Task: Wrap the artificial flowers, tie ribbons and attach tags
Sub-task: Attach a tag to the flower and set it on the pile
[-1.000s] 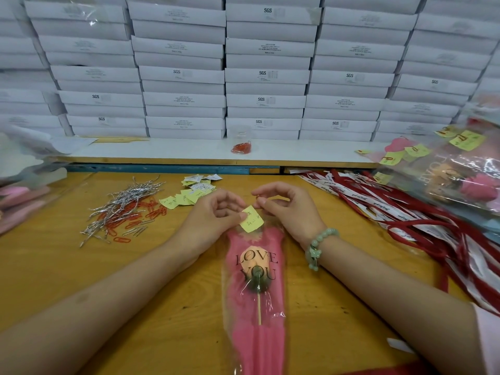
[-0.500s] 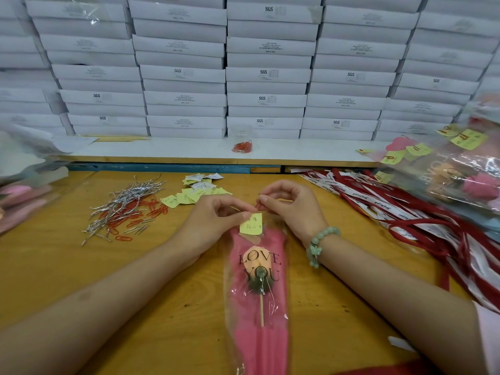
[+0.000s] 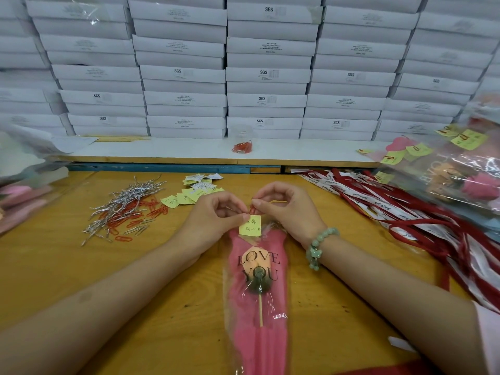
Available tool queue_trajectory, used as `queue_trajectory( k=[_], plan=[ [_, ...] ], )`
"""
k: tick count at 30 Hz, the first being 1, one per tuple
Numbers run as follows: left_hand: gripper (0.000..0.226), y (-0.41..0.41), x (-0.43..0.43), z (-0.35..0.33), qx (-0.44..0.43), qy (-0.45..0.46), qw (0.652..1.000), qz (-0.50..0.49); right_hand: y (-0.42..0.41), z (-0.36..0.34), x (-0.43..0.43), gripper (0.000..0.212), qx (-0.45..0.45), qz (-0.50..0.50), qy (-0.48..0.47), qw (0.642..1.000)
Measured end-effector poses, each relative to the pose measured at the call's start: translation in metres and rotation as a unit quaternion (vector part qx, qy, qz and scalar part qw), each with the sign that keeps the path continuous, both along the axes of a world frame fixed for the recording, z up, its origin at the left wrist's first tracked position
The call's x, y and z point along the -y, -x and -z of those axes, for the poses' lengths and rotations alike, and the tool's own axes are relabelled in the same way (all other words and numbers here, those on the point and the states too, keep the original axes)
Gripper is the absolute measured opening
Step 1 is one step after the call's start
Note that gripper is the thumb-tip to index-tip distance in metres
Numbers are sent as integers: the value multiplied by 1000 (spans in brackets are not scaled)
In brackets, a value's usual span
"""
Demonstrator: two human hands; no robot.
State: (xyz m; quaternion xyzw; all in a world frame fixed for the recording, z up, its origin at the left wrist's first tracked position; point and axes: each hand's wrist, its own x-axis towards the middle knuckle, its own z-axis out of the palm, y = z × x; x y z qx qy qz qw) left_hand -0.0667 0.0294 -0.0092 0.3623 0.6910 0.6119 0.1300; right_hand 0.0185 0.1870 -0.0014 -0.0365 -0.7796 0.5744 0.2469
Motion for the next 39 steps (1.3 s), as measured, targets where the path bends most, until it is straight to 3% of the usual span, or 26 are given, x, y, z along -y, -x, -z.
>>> queue_trajectory(
  k=[22,31,36,39],
  plan=[
    [12,3,-1,1,35,-29,999,-8,1,2,0,6,6,-11,-24,1000],
    [12,3,-1,1,51,-38,998,-9,1,2,0,14,21,-17,-9,1000],
    [13,3,0,0,70,-45,996,-15,2,2,-1,14,-3,52,-22,998],
    [14,2,-1,-1,71,-40,997,-15,-2,-7,2,18,-17,108,-77,991]
  ],
)
